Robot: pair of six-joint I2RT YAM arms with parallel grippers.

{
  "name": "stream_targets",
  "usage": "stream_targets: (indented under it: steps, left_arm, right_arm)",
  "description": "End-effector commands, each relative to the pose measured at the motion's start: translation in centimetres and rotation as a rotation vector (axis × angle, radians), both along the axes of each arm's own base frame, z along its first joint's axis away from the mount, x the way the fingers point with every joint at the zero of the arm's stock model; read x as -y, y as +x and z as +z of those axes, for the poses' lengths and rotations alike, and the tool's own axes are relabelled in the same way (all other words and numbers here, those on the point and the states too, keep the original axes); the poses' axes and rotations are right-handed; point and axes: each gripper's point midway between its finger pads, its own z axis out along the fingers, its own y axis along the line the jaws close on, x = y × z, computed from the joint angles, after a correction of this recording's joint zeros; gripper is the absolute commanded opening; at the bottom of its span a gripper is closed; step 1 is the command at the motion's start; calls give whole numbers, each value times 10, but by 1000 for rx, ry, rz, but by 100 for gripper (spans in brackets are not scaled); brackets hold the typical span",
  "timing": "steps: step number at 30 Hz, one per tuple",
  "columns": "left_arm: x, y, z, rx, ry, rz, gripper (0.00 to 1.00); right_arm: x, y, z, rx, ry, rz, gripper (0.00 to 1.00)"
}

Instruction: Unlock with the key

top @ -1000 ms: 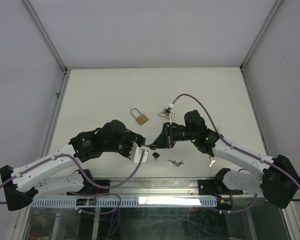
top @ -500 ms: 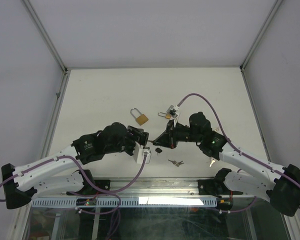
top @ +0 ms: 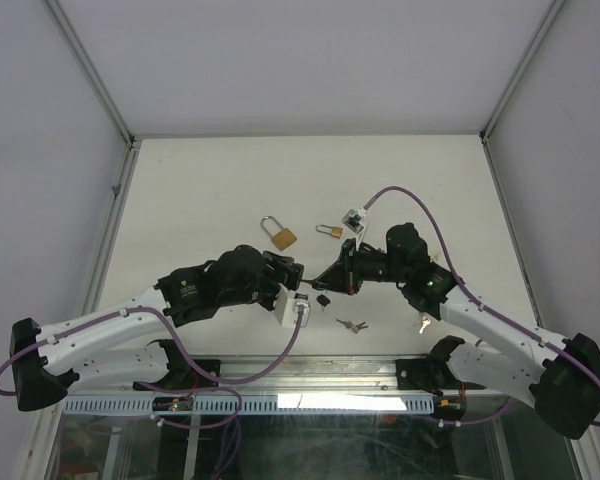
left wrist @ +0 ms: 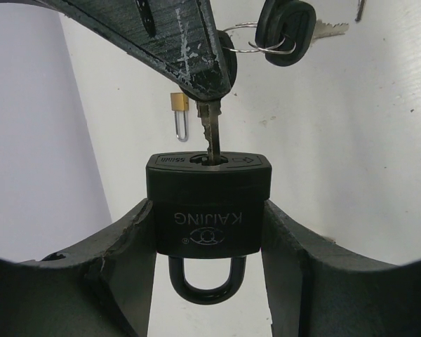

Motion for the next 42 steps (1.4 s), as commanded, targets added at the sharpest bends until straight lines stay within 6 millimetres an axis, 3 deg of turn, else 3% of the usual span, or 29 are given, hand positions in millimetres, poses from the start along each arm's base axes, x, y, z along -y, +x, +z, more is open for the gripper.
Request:
stream_targets:
  steps: [1, 5, 11, 19, 28, 34, 42]
  left_arm:
    - [5, -4, 4, 22, -10, -37, 0]
    - [8, -9, -5, -17, 4, -53, 0]
    - [7, -33, -26, -204, 72, -96, 0]
    - [-2, -44, -47, -360, 158, -137, 0]
    - [-14, -49, -64, -374, 225, -168, 0]
    - [-9, -46, -59, -371, 209, -166, 0]
    - [-14, -73, -56, -433, 217, -308, 0]
  right_arm:
    - [0, 22, 33, 47, 130, -42, 0]
    - [-1, 19, 20, 1, 121, -13, 0]
    - [5, 14, 12, -35, 87, 0, 0]
    - [18, 15, -13, -82, 6, -13, 0]
    - [22, 11, -9, -96, 22, 2, 0]
    - [25, 7, -11, -97, 15, 16, 0]
    - [26, -1, -13, -97, 18, 55, 0]
